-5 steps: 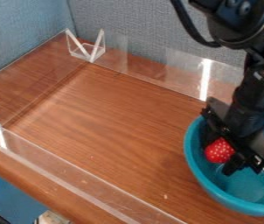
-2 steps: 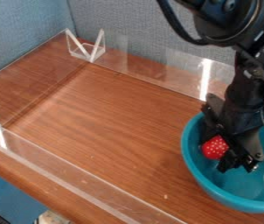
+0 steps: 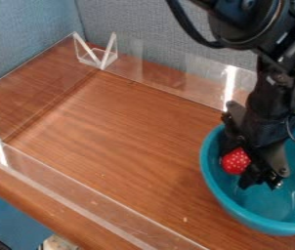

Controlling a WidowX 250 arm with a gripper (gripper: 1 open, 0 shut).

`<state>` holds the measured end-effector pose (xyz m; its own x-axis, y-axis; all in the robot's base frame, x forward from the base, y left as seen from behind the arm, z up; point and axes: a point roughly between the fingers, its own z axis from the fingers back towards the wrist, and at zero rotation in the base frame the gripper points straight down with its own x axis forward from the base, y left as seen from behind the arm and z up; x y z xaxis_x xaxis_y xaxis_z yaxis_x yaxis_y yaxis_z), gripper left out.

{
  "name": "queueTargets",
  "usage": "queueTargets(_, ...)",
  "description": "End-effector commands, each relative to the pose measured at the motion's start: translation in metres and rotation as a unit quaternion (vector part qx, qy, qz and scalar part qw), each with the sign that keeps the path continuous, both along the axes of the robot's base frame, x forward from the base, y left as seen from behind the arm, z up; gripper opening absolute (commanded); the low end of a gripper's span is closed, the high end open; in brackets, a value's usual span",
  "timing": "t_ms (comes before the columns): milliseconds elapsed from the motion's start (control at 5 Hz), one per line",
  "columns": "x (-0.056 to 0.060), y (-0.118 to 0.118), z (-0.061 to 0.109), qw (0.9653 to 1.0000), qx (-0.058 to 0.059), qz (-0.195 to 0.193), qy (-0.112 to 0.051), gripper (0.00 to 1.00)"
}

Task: Remove the strawberry from inside the blue bowl and put it on the table

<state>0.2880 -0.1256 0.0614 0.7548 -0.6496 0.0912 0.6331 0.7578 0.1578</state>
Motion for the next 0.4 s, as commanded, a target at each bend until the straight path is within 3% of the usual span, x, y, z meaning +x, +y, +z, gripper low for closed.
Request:
queueTargets(0, 0.0050, -0.0097, 0.0304, 0.9978, -0.020, -0.043, -0.045, 0.00)
queueTargets(200, 0.0090, -0.0059, 0.0308, 0.9976, -0.021, -0.043, -0.050, 0.00)
